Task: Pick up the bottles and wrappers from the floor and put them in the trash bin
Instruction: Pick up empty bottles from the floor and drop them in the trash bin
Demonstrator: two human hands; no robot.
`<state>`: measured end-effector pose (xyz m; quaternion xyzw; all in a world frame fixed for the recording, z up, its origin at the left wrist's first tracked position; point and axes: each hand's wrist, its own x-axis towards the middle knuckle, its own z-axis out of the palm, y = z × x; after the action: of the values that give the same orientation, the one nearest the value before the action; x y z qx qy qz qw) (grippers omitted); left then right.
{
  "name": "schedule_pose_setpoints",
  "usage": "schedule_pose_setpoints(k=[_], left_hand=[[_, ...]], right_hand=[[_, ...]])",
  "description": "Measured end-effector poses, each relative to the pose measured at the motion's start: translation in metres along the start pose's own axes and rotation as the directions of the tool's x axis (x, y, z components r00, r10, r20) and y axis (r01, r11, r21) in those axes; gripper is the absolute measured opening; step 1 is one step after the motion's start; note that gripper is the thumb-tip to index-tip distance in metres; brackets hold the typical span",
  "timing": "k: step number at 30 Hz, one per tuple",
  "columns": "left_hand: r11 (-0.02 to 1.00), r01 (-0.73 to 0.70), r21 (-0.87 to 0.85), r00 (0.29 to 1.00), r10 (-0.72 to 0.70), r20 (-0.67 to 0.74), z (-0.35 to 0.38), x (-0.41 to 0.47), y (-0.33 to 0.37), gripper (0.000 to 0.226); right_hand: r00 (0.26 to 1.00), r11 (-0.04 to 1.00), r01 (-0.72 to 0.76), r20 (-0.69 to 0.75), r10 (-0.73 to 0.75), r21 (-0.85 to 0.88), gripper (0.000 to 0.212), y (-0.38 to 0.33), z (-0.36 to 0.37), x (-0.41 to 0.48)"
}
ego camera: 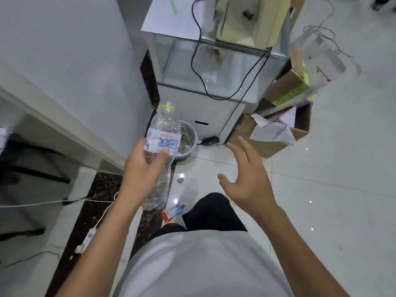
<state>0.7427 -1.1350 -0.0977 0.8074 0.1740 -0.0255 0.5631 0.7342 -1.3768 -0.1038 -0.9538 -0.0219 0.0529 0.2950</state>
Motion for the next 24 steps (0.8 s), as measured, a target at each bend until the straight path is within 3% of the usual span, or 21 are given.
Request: schedule_pose_setpoints(k=[8,12,24], left_hand=[[0.994,0.05,-0.1,0.984,-0.067,-0.166,0.006,0.014,0.008,0.025],[0.988,0.085,-0.131,0.968,-0.113,-0.223,0.014,0.021,0.016,0.026],[0.962,0.197,-0.186,0.869,-0.26,-0.42,0.012,0.028,0.017,0.02]], right_hand=[[0.954,0.972,0.231,0.21,-0.216,-0.051,0.077,-0.025,0.003,0.08],[0.915,0.941,0.337,0.243,-0.321,-0.028,0.079,-0.029,0.003,0.112],[0.873,0.95,0.311,0.385,-0.3,0.034,0.073,-0.002,0.019,0.155]])
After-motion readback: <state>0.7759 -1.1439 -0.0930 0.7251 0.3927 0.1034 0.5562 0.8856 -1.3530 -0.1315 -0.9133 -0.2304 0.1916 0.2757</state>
